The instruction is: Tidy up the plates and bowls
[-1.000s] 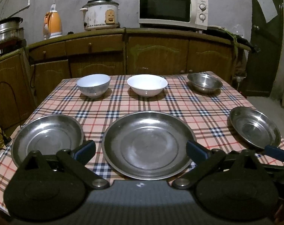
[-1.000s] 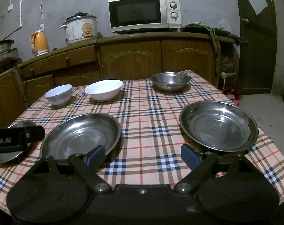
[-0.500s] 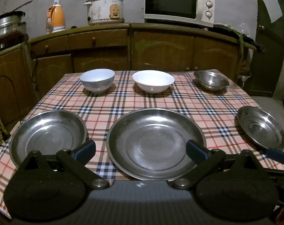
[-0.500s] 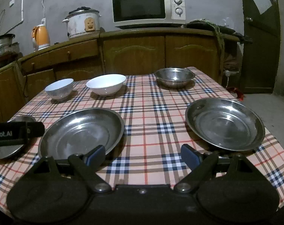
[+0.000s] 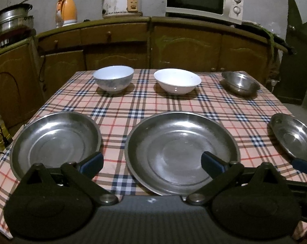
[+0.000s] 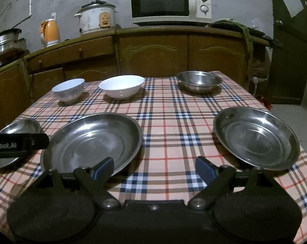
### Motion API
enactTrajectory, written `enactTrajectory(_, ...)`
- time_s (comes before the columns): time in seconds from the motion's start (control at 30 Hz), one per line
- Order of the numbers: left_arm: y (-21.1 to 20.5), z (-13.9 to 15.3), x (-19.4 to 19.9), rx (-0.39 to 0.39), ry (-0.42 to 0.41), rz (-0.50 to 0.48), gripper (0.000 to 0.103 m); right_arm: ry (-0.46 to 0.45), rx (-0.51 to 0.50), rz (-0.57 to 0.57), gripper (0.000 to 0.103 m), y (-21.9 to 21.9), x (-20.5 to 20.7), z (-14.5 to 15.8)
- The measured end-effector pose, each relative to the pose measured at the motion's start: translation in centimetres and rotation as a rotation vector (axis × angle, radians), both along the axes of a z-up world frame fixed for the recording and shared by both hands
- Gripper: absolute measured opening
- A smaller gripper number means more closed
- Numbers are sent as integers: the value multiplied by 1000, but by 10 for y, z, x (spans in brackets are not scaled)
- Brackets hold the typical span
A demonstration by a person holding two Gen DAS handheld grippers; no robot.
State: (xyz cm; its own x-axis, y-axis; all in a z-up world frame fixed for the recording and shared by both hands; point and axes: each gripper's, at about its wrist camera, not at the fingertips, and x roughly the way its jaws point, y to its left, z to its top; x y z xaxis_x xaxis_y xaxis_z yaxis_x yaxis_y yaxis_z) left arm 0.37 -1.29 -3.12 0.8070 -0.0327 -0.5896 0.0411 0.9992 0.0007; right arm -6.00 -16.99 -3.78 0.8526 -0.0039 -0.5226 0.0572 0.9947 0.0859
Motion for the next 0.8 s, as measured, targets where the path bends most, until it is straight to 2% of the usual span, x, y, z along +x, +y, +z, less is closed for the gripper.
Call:
enactTrajectory(0.4, 9, -15, 34, -6, 28, 13, 103, 26, 13, 66, 103, 5, 41, -10)
enactTrajectory(0.57, 12, -23, 50, -9, 55, 22, 98, 36, 14, 113, 103, 12, 62, -17)
enactTrajectory(0.77, 17, -34, 68, -37, 90, 26, 83, 70, 65, 133, 101, 10, 91, -28)
enactTrajectory(0.8, 17, -35, 71, -39, 96, 25, 75, 78, 68, 143, 96, 10, 95, -30)
